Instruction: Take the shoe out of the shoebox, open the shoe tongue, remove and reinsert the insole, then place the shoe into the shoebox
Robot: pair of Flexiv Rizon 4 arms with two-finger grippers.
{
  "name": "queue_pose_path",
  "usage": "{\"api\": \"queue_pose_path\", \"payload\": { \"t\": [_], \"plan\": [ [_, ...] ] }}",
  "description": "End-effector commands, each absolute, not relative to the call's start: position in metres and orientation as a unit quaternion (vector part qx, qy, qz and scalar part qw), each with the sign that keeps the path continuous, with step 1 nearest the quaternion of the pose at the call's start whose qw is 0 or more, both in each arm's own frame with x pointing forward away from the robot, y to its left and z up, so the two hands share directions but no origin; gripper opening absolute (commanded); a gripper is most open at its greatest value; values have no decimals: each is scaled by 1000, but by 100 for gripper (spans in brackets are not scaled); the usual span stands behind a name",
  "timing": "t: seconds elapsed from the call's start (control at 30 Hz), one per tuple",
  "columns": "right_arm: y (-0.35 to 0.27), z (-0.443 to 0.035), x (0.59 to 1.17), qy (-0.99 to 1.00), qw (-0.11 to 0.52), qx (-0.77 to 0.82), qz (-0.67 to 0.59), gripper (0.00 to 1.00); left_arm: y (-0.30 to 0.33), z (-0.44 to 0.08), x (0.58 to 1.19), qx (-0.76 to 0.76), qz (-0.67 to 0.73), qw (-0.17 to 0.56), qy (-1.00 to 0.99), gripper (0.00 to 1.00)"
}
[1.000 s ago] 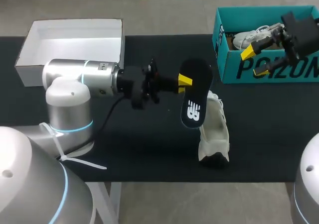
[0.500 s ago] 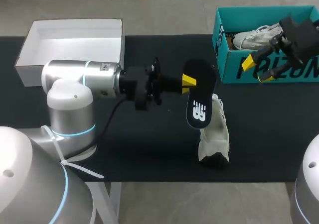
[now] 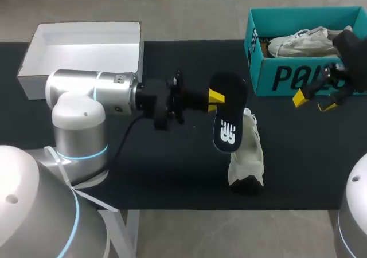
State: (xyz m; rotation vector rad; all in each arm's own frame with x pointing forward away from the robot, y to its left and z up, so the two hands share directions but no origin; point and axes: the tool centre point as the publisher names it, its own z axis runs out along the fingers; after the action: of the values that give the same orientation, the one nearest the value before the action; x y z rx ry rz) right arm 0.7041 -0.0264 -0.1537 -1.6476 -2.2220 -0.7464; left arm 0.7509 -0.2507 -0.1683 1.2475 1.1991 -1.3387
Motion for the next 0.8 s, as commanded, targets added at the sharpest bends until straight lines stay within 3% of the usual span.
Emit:
{"api": "queue_pose_path", "payload": {
  "t": [0.03,0.8],
  "plan": [
    [-39,-145,673,-769,96,-578,-255,100,-254,-169,750,509,-542,456,489,0],
    [-90,-97,658,-776,34,-586,-231,100,-258,-181,750,508,-542,438,506,0]
  ]
}}
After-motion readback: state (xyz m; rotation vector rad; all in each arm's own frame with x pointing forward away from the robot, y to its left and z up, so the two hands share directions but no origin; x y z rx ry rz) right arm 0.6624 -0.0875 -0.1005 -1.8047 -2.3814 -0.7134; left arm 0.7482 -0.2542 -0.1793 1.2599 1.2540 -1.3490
